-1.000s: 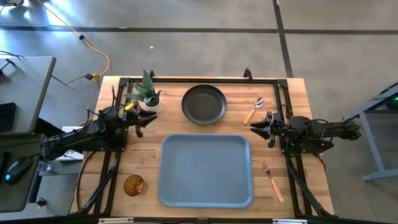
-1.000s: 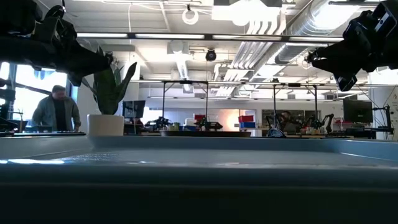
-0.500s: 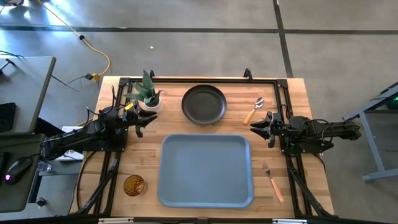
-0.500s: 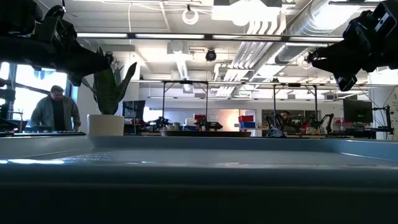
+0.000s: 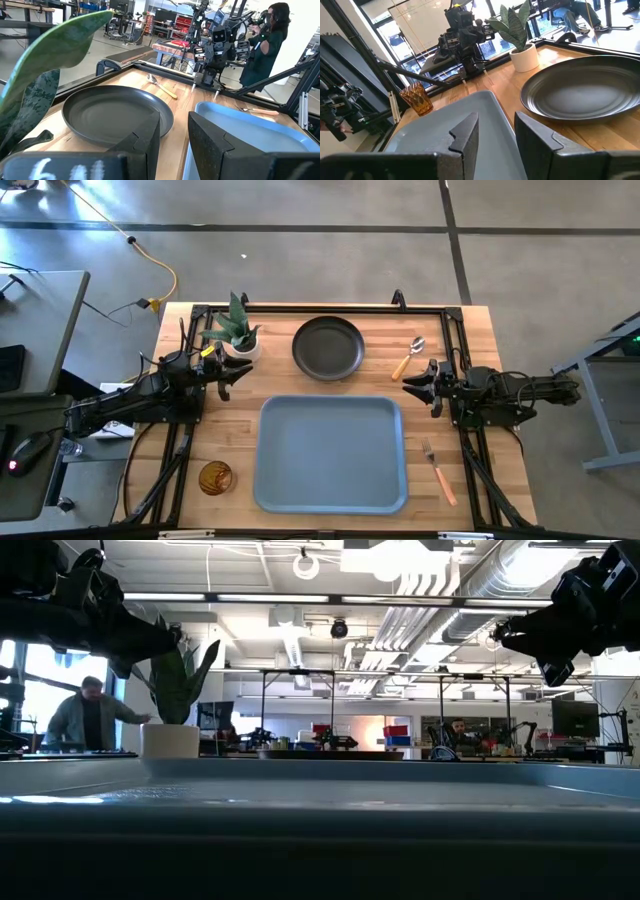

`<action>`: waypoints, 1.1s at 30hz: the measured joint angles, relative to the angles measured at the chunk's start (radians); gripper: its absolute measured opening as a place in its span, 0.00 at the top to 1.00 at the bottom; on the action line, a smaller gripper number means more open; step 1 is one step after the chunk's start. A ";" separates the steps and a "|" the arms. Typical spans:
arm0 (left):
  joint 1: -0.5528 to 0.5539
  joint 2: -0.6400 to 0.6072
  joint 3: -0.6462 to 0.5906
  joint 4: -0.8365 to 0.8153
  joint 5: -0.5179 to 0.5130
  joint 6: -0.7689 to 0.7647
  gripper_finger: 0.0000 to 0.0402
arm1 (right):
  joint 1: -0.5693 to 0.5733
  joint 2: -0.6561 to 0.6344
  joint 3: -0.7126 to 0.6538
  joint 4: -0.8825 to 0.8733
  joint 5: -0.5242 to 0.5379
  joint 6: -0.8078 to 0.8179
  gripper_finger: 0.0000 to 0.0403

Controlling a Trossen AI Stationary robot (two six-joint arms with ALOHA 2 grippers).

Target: Pick and place plate/cup/fork/spoon on tray

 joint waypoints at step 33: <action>0.000 0.000 0.000 0.001 0.000 -0.184 0.74 | 0.000 0.000 0.000 0.000 0.000 0.000 0.71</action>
